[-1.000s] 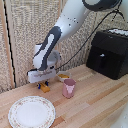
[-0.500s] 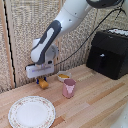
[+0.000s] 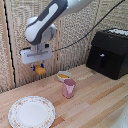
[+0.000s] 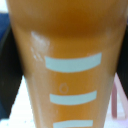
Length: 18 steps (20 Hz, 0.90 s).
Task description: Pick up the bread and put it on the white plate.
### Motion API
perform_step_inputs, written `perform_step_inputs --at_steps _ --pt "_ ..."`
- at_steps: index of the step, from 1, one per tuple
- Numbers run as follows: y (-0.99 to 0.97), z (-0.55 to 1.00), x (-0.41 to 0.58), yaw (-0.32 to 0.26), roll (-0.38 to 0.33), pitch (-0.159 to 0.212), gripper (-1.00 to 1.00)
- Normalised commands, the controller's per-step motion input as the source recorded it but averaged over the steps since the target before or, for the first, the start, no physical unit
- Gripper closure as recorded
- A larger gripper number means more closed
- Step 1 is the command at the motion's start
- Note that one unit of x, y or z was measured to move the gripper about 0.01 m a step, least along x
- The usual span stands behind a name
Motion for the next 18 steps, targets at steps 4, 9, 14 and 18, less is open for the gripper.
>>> perform_step_inputs --at_steps 4,9,14,18 --pt "0.76 0.32 -0.354 -0.030 -0.040 0.003 1.00" --pt "0.80 0.03 -0.458 -0.012 -0.015 0.017 1.00" --pt "0.72 -0.13 -0.633 0.000 -0.028 0.000 1.00" --pt "0.38 -0.37 -0.546 0.000 -0.006 -0.002 1.00"
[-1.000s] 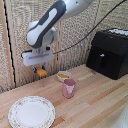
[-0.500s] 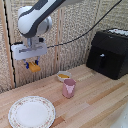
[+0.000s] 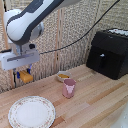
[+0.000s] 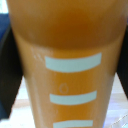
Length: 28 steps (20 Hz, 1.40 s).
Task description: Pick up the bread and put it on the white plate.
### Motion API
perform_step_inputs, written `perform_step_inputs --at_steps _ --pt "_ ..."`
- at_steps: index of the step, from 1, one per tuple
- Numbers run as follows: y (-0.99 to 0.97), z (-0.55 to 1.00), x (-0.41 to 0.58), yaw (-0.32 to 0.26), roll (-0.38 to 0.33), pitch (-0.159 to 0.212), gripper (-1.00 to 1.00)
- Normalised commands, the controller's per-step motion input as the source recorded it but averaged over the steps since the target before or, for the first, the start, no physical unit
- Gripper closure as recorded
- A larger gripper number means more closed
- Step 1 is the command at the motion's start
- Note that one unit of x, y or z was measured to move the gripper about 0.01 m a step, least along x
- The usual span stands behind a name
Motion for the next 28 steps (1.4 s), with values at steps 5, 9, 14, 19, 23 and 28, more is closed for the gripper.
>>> perform_step_inputs --at_steps 5,9,14,19,23,28 --pt "0.03 -0.57 -0.131 0.000 -0.001 -0.050 1.00" --pt "0.00 -0.57 -0.006 0.010 -0.008 -0.063 1.00" --pt "0.04 -0.56 -0.068 0.001 -0.023 -0.014 1.00" --pt "0.03 -0.45 -0.180 0.006 -0.054 0.042 1.00" --pt "0.00 -0.31 -0.193 0.020 -0.048 0.032 1.00" --pt "0.00 -0.12 -0.238 0.086 -0.018 -0.051 1.00"
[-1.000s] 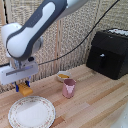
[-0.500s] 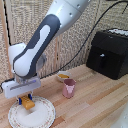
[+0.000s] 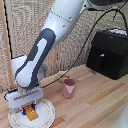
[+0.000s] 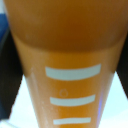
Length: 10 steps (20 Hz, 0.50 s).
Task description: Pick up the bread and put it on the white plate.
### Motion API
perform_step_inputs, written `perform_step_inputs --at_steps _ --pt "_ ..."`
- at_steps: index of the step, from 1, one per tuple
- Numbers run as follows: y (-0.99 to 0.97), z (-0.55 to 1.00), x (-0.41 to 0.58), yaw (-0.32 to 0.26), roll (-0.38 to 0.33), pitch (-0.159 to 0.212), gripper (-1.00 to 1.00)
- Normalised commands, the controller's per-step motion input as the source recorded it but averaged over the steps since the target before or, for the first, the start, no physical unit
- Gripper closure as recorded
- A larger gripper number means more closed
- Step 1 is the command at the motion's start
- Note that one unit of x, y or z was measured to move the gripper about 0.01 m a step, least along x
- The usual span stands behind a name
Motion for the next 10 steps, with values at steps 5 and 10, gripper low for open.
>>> perform_step_inputs --at_steps 5,10 --pt "0.00 0.11 -0.125 0.070 -0.003 -0.031 -1.00" --pt "-0.10 0.75 0.026 0.026 0.015 0.066 -1.00"
